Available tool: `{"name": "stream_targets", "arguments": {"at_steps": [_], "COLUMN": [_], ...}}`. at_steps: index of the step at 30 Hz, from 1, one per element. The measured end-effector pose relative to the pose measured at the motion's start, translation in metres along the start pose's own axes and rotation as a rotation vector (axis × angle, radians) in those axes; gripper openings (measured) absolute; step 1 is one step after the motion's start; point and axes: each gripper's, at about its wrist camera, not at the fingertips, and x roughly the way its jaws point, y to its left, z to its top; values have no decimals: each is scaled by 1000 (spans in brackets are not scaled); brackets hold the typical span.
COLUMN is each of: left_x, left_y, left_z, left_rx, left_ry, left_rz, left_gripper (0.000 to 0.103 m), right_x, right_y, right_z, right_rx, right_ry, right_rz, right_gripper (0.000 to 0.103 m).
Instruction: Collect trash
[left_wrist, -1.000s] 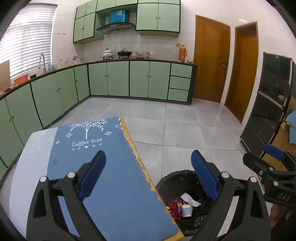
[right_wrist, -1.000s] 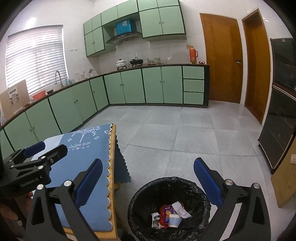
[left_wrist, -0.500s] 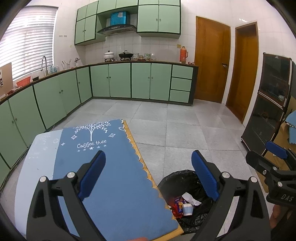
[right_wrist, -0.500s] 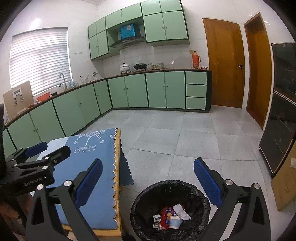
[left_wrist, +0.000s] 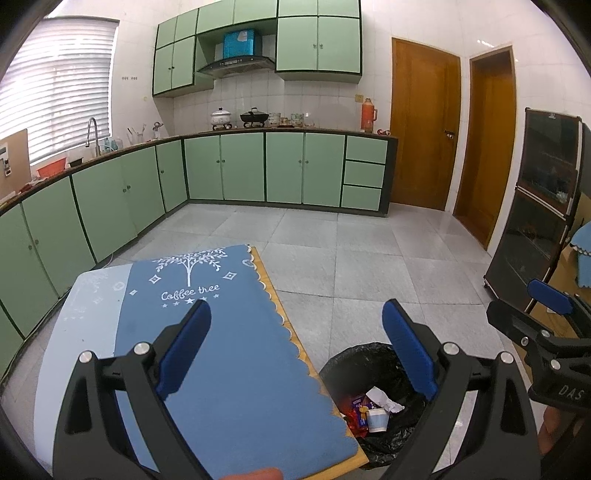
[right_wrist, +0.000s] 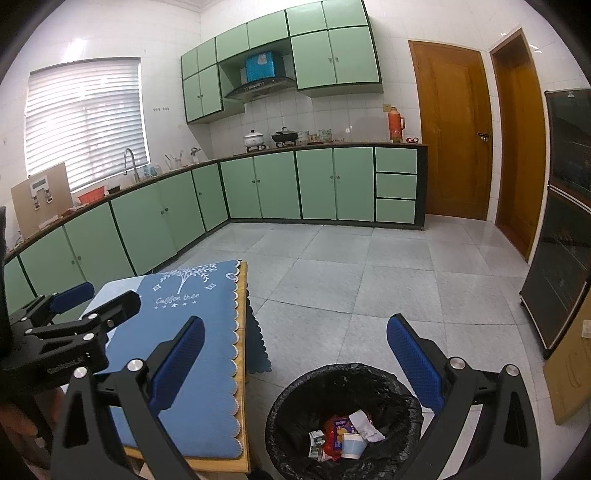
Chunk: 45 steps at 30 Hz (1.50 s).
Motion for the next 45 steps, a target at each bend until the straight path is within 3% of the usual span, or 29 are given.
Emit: {"name": "stream_targets", "arguments": {"at_steps": [45], "left_x": [-3], "left_y": [1], "left_z": [-2], "left_rx": [3], "left_ry": [-7], "left_rz": [9], "left_gripper": [91], "right_x": [5], "right_y": [4], "right_z": [1], "right_rx": [-4], "right_ry": [4], "right_rz": [10], "right_gripper": [97]}}
